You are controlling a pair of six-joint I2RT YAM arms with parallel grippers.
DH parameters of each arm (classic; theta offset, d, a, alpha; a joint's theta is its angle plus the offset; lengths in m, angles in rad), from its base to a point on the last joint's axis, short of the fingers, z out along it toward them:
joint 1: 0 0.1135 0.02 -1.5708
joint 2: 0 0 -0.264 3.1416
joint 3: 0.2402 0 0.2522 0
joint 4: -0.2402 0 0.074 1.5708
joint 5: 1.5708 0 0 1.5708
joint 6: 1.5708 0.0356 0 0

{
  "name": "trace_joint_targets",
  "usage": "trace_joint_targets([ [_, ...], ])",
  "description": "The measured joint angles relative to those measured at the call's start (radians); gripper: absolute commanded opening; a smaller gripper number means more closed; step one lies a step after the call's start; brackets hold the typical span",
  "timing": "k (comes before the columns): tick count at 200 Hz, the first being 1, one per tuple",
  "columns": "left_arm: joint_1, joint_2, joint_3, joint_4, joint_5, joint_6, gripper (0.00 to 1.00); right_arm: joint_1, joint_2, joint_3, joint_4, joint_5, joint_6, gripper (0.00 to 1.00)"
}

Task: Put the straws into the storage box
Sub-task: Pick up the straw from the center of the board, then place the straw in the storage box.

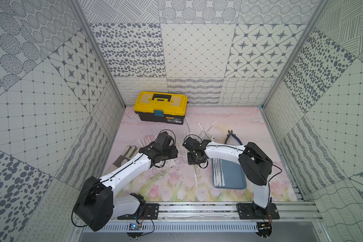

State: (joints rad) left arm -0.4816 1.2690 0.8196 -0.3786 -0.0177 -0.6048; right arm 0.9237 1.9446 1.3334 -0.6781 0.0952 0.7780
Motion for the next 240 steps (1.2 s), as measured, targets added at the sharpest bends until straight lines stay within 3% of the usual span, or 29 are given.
trace_joint_targets([
  [45,-0.050,0.008,0.050,0.007,0.000,0.006,0.51,-0.024,-0.371,-0.140,-0.077,0.038,0.005,0.07],
  [67,-0.142,0.063,0.097,0.028,0.004,0.002,0.51,-0.132,-0.551,-0.260,-0.112,0.074,-0.004,0.07],
  [85,-0.220,0.127,0.134,0.054,0.011,-0.010,0.51,-0.234,-0.615,-0.364,-0.150,0.105,-0.034,0.07],
  [134,-0.341,0.291,0.198,0.118,0.060,-0.052,0.51,-0.338,-0.560,-0.485,-0.132,0.107,-0.141,0.07],
  [170,-0.354,0.344,0.216,0.137,0.074,-0.061,0.51,-0.347,-0.452,-0.497,-0.035,0.079,-0.180,0.07],
  [240,-0.356,0.367,0.225,0.143,0.093,-0.068,0.51,-0.348,-0.382,-0.494,0.050,0.063,-0.190,0.11],
])
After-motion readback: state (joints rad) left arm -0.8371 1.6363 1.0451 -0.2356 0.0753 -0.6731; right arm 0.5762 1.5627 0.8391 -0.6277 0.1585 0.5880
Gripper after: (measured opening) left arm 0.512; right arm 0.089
